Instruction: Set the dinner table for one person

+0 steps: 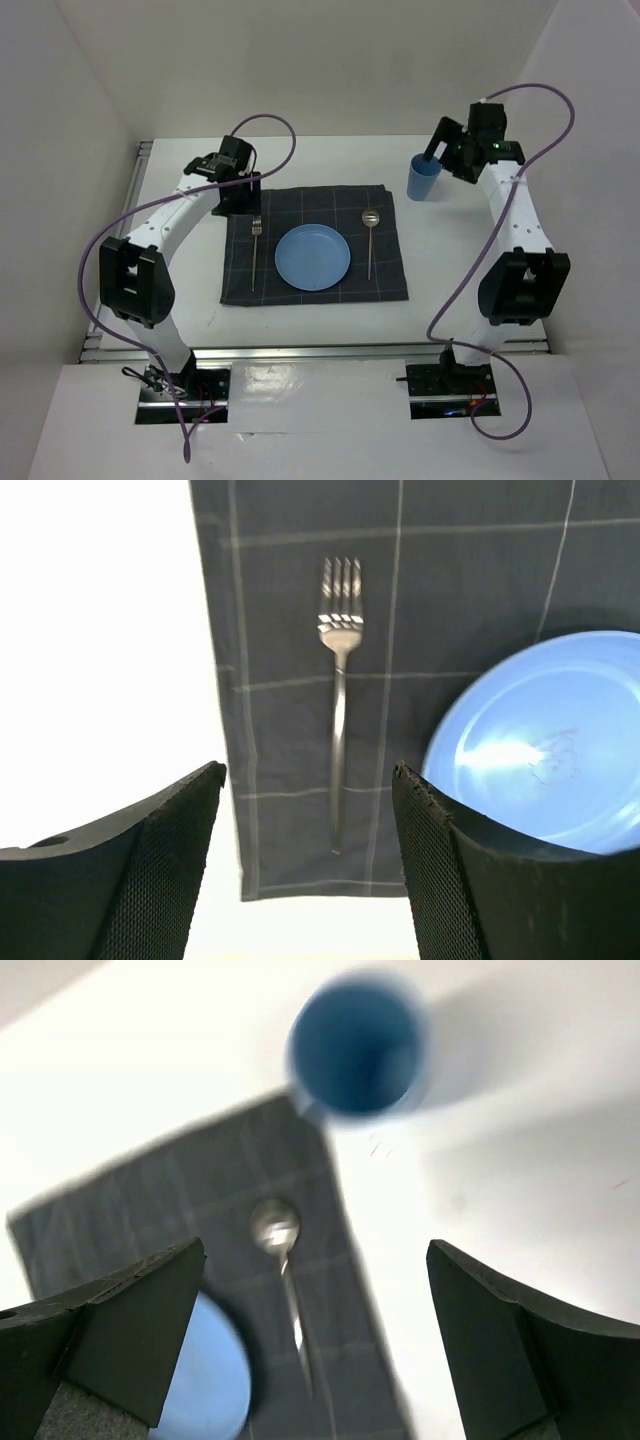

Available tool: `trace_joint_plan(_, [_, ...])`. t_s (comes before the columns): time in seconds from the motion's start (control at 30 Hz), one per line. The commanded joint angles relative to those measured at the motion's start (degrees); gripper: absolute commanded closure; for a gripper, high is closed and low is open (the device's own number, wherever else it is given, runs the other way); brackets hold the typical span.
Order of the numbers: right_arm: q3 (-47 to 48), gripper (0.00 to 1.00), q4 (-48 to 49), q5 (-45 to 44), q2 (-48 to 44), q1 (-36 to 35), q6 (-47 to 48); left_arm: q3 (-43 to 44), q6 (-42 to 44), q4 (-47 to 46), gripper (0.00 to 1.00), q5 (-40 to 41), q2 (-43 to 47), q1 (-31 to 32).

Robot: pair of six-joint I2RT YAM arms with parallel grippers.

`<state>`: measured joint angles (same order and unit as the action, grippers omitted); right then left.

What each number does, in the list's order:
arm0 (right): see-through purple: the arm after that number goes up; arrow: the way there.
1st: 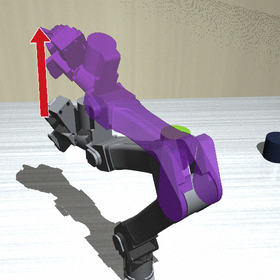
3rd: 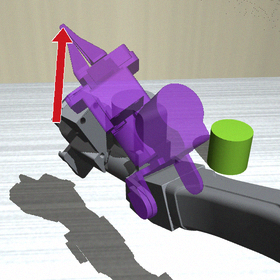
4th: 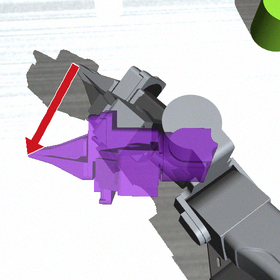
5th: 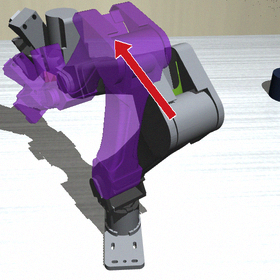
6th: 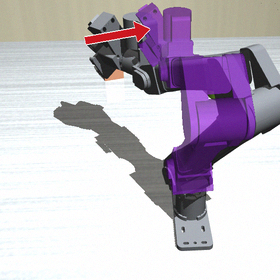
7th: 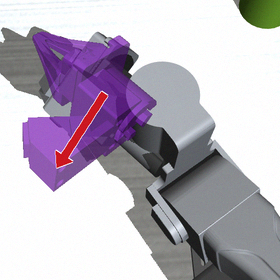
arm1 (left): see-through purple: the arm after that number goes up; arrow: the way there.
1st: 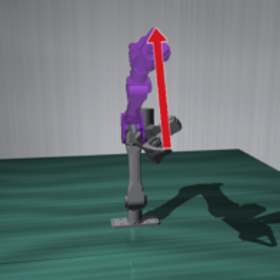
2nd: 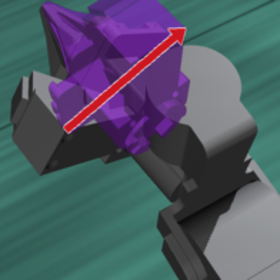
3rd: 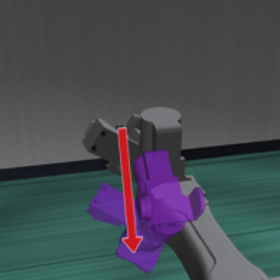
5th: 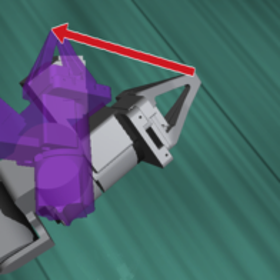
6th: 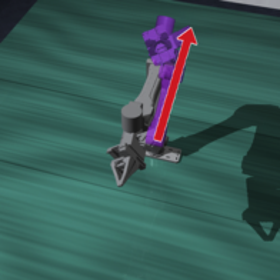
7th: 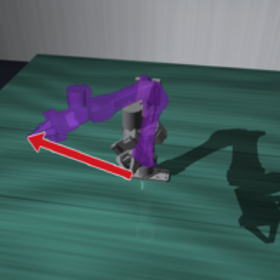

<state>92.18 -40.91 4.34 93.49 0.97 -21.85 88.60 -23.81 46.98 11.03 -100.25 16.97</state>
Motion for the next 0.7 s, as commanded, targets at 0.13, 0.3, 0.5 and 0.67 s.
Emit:
trace_joint_plan(0.13, [13.19, 0.01, 3.54, -6.54, 16.78, 3.51, 0.66, 0.71, 8.69, -0.93, 0.23, 6.28, 3.3, -1.32])
trace_joint_plan(0.3, [19.95, 0.09, 3.55, -5.31, 25.41, 4.74, 1.19, -1.49, 9.4, -2.16, 0.23, 5.06, 5.41, -4.66])
trace_joint_plan(0.5, [21.64, 0.61, 4.96, -3.98, 30.78, 4.74, 1.81, -2.55, 9.4, -2.77, 0.23, 3.39, 6.47, -7.21])
trace_joint_plan(0.67, [19.53, 1.0, 4.96, -8.99, 26.93, 4.74, 3.73, -3.17, 9.4, -3.39, 0.23, 2.34, 6.99, -7.74])
